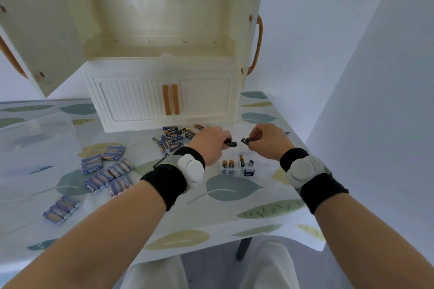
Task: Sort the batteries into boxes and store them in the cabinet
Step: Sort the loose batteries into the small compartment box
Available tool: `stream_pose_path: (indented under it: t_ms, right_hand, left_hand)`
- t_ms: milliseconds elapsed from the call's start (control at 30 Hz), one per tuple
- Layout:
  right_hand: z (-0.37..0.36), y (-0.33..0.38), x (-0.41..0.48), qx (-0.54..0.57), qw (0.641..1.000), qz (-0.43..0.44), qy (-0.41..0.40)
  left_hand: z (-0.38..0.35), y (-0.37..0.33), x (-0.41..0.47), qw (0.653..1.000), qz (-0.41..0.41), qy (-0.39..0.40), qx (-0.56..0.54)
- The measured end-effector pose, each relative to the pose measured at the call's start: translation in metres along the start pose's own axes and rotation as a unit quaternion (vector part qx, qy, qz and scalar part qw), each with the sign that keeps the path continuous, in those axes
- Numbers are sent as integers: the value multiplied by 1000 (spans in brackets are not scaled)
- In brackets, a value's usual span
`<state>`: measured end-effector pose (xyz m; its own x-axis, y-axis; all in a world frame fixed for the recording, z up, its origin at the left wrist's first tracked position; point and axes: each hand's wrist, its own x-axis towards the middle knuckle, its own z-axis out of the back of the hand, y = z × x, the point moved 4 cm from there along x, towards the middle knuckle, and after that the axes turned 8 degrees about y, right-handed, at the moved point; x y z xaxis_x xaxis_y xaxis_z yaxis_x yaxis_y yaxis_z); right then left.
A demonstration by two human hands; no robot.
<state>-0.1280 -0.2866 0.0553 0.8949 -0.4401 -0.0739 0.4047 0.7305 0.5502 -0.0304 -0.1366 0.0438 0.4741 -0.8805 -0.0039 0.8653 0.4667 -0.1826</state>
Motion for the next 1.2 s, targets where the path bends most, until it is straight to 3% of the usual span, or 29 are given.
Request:
stream_pose_path:
  t_ms: [167,500,933,1200]
  right_hand:
    - [-5,-7,-11,-35,997,-16,63]
    - [-12,-4,-14,-48,998,15,40]
    - [-19,15,-7,-66,997,32,36]
    - [-43,61,16,-63,993,89,35]
  left_hand:
    - [-5,-13,-6,999,-15,17,46]
    - [-3,-18,-15,998,-1,46,-46]
    - [0,7,-26,998,24,23,-47]
    - [-7,59,-44,996,90,9,-24]
